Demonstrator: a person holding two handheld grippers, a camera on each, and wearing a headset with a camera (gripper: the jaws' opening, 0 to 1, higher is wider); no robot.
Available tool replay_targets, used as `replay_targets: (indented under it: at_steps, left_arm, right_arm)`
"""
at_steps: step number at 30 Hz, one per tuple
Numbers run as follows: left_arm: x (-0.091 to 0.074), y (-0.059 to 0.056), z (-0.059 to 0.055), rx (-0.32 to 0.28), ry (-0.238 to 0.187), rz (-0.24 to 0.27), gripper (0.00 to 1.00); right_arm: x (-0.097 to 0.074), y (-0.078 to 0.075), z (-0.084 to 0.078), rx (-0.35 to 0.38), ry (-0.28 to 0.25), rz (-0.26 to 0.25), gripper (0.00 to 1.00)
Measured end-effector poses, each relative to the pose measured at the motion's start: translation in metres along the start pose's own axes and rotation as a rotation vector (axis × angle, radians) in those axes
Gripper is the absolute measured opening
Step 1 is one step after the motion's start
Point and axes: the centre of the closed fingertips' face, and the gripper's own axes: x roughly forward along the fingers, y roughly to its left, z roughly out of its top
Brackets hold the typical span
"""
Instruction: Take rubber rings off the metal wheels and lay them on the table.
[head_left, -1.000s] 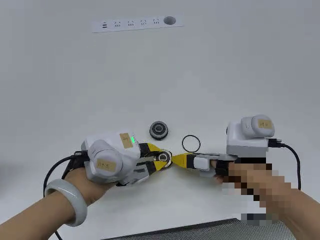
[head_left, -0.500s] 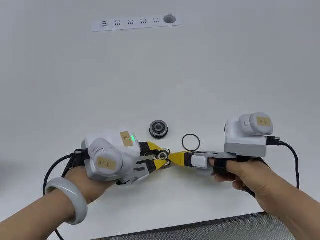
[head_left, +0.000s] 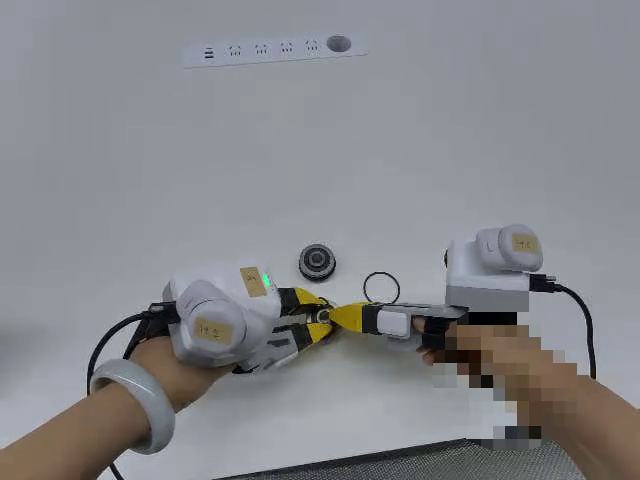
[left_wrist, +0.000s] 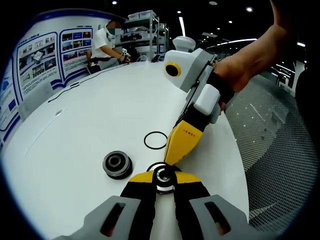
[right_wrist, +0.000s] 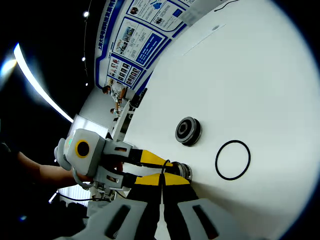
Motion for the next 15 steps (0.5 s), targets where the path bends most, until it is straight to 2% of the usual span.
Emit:
replay_targets:
  at_steps: [4, 10, 15]
  left_arm:
    - [0.0, -0.0003, 0.0003, 0.015, -0.003, 0.0, 0.13]
    - [0.0002, -0.0006, 0.0003, 0.006, -0.01, 0.0, 0.14]
    - [-0.0023, -0.0022, 0.0048, 0.007, -0.03, -0.003, 0.16]
  right_arm:
    - [-0.0022, -0.0058, -0.0001, 0.004, -0.002, -0.025, 0.02]
    - [-0.0023, -0.0068, -0.0004, 0.003, -0.004, -0.031, 0.02]
    - [-0.0028, -0.0085, -0.0018, 0.001, 0.0, -0.04, 0.02]
